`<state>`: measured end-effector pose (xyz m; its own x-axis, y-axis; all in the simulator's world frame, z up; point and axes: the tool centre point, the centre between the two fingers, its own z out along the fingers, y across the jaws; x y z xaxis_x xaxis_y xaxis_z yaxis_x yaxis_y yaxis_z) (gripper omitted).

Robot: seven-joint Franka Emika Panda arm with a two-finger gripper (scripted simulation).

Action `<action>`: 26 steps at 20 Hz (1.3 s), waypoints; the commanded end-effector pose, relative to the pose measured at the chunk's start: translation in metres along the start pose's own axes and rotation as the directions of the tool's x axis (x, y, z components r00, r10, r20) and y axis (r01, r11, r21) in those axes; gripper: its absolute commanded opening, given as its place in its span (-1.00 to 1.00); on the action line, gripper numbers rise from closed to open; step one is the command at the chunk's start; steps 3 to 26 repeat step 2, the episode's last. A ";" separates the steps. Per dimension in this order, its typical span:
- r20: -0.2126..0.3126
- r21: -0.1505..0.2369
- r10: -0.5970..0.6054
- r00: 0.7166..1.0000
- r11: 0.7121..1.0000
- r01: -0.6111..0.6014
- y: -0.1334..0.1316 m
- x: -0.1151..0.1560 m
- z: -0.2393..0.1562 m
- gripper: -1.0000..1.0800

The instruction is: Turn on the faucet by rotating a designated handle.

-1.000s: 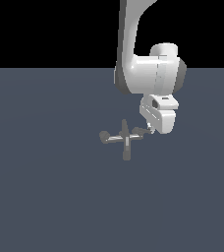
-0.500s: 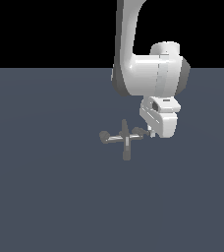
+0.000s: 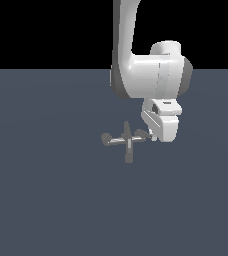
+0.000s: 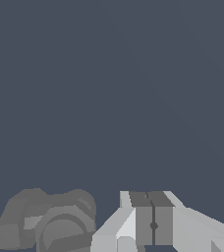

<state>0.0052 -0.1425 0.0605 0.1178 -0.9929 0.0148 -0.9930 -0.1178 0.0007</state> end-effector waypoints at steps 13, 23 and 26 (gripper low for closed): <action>0.015 0.001 -0.045 0.999 0.999 0.045 -0.008 -0.042 -0.001 -1.00; 0.015 0.001 -0.045 0.999 0.999 0.045 -0.008 -0.042 -0.001 -1.00; 0.015 0.001 -0.045 0.999 0.999 0.045 -0.008 -0.042 -0.001 -1.00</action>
